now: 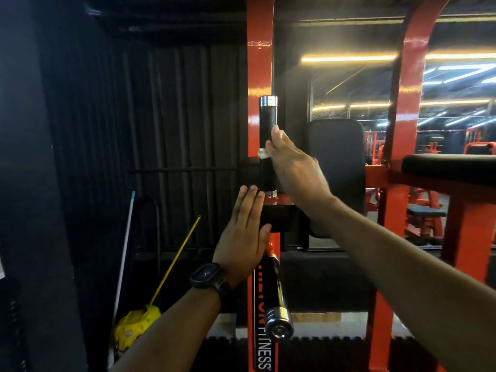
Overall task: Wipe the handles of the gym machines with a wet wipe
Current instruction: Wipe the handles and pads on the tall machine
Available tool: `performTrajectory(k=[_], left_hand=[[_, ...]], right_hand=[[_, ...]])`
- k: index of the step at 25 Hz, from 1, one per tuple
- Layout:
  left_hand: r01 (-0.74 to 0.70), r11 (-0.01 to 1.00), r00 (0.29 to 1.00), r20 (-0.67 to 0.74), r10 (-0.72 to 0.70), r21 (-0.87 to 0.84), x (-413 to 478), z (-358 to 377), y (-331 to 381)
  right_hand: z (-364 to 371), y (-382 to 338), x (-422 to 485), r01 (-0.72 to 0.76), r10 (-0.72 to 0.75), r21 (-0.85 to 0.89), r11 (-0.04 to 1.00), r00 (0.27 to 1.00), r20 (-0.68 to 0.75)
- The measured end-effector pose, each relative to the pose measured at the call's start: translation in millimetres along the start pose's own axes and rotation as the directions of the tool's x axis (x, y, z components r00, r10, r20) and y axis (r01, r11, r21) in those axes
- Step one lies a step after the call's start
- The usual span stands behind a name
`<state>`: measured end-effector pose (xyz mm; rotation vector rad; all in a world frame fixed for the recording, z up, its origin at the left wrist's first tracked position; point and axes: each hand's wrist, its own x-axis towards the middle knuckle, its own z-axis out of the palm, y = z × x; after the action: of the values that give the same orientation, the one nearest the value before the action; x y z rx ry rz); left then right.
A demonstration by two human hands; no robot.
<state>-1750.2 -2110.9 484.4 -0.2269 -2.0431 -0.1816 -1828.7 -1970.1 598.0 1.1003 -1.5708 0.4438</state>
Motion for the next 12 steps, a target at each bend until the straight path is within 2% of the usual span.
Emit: performTrajectory(k=[2,4,5,8,11,12], left_hand=[[-0.027,0.999,0.999,-0.037,0.028,0.017,-1,2,-1],[-0.034,0.999,0.998,-0.054,0.034,0.006,0,3,-2],[-0.029,1.0,0.998,-0.051,0.029,-0.004,0,3,-2],[-0.036,0.999,0.998,-0.045,0.036,-0.001,1,3,-2],[-0.068,0.998,0.996,-0.053,0.068,0.004,1,3,-3],[-0.077,0.997,0.995,-0.059,0.078,0.012,2,4,-4]], right_hand=[[-9,20,1,0.33,-0.32,-0.15,0.932,0.944,0.084],[-14,34,3,0.576,-0.55,-0.191,0.795,0.816,0.175],[-15,38,5,0.632,-0.593,-0.187,0.752,0.773,0.227],[-17,39,13,0.685,-0.626,-0.211,0.697,0.725,0.287],[-33,36,22,0.803,-0.704,-0.277,0.527,0.595,0.388],[-39,37,28,0.797,-0.699,-0.306,0.521,0.604,0.383]])
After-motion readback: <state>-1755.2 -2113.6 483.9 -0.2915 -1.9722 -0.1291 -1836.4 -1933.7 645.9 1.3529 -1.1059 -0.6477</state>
